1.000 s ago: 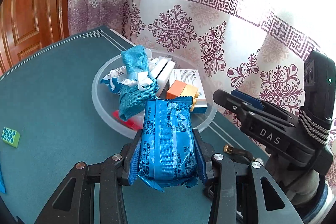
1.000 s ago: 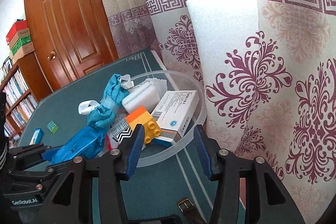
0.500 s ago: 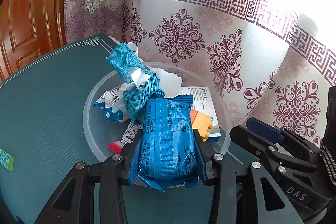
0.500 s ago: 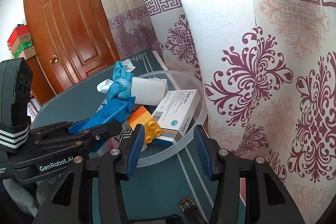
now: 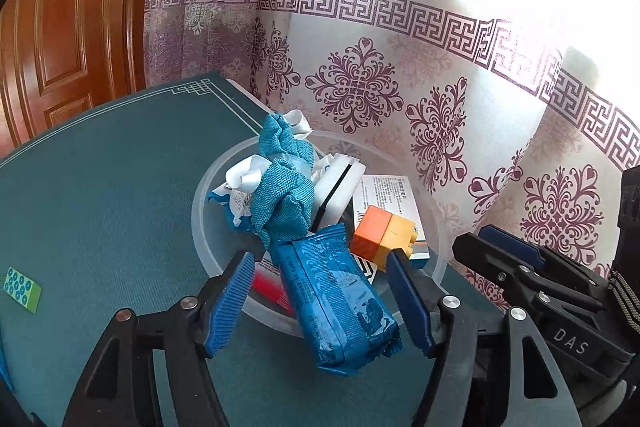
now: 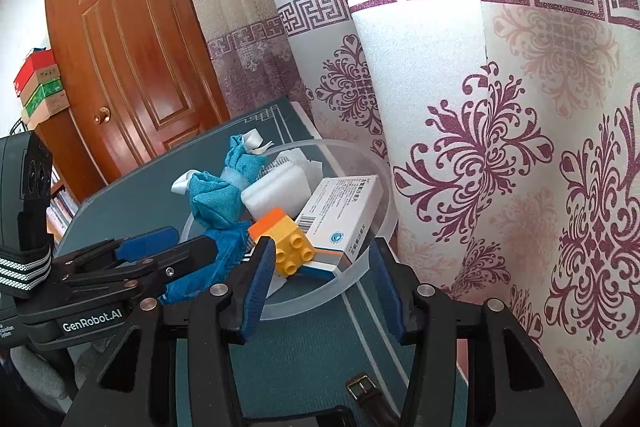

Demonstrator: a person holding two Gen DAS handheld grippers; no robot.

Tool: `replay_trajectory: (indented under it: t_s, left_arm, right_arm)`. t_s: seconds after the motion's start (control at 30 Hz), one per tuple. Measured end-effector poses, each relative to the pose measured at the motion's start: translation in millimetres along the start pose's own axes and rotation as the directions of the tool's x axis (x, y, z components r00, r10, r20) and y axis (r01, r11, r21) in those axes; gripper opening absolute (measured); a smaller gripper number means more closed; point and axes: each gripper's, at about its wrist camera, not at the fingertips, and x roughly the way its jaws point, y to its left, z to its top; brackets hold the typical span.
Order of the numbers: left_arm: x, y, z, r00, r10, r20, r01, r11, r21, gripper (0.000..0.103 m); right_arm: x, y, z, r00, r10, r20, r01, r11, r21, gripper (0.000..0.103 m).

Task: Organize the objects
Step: 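Lower the blue snack packet into the bowl and open the left gripper, then withdraw both grippers from the bowl toward the cracker packet and green block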

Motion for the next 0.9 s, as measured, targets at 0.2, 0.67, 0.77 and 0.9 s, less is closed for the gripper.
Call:
replay_trajectory:
  t_s: [0.2, 0.67, 0.77, 0.9]
  left_arm:
    - [-17.9, 12.8, -12.3, 1.000, 0.029, 0.003, -0.029, 0.999, -0.013, 0.079]
    - [-21.2, 12.9, -42.4, 0.996, 0.086, -0.035, -0.085, 0.996, 0.030, 0.082]
    - [-12.3, 10.7, -37.7, 0.995, 0.093, -0.038, -0.092, 0.995, 0.029, 0.082]
    - [-0.3, 8.6, -29.2, 0.994, 0.104, -0.044, -0.103, 0.994, 0.023, 0.082]
  right_arm:
    - [-4.2, 4.3, -0.8, 1.000, 0.003, 0.000, -0.003, 1.000, -0.008, 0.050]
    - [-4.8, 7.9, -4.3, 1.000, 0.007, -0.015, -0.007, 1.000, -0.007, 0.052]
    - [-6.5, 6.0, -2.9, 1.000, 0.003, -0.008, -0.003, 1.000, 0.000, 0.052]
    - [-6.0, 3.4, -0.3, 1.000, -0.001, -0.003, 0.001, 1.000, 0.010, 0.052]
